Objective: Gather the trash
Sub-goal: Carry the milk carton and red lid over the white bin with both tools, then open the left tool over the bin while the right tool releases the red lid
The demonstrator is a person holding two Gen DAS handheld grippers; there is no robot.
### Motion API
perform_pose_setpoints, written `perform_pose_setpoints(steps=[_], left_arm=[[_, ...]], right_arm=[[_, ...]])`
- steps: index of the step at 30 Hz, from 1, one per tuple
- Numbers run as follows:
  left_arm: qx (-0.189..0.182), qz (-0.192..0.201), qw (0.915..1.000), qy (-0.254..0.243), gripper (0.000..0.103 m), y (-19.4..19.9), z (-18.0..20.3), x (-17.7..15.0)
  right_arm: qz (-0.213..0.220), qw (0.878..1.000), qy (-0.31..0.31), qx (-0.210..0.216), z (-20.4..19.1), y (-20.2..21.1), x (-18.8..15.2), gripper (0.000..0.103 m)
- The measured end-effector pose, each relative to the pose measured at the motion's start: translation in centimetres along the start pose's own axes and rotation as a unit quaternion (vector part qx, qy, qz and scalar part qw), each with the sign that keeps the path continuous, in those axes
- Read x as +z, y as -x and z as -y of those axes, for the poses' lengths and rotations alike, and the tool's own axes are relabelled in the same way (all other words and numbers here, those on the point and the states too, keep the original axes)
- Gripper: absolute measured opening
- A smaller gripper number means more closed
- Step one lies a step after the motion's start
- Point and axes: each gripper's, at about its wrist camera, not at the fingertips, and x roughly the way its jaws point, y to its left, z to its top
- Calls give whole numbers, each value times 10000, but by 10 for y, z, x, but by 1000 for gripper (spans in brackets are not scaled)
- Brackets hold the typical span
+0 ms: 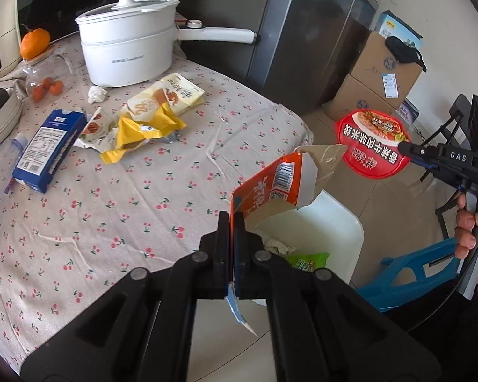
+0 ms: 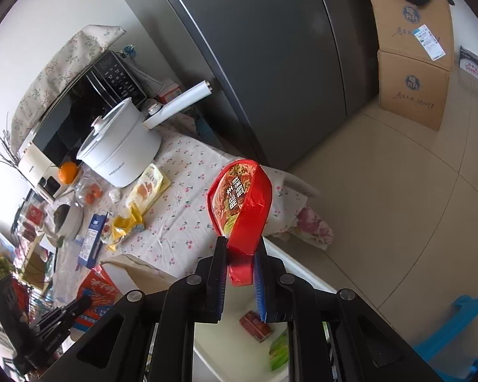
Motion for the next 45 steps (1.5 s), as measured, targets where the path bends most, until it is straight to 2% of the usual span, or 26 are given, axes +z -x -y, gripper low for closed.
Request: perform_pose_setpoints(steps=[7,11,14,18,21,23,25,29,31,33,38,40,45], left_arm=[[-265,-634,9968,-418,3,-50,49,-9],[-274,-625,9945,-797,4,-65,70,-10],[-495,-715,9933,-755,5,-73,74,-10],[-614,-768,9918,-820,5,-77,75,-8],[-555,-791,9916,-858,6,-84,75,-8],[-477,-747,9927,-823,20,-83,73,-7],[-411,-650,9939,-793,46,-79,69,-4],[-206,-503,9948,-862,56,-64,59,-1],[-68,-445,9955,-831,67,-57,49,-1],[52,-407,9964,-738,72,-51,37,-2],[231,-365,9981,-448,78,-35,10,-4],[322,-321,9983,-355,81,-28,0,-5],[491,-285,9983,-162,82,-14,-22,-11]], right_arm=[[265,9995,55,-173,18,24,3,16],[231,9995,87,-191,20,24,3,16],[120,9997,94,-212,21,19,2,16],[89,9997,88,-191,21,17,2,16],[82,9997,86,-193,20,17,2,16],[59,9998,88,-193,20,16,2,16],[31,9997,115,-199,19,14,2,16],[-62,9995,240,-210,16,10,0,16],[-162,9990,328,-241,14,6,-2,16],[-290,9984,401,-260,11,-1,-6,16],[-769,9942,672,-339,1,-28,-21,16],[-1033,9906,803,-391,-4,-43,-30,16],[-1699,9774,1103,-601,-16,-85,-55,16]])
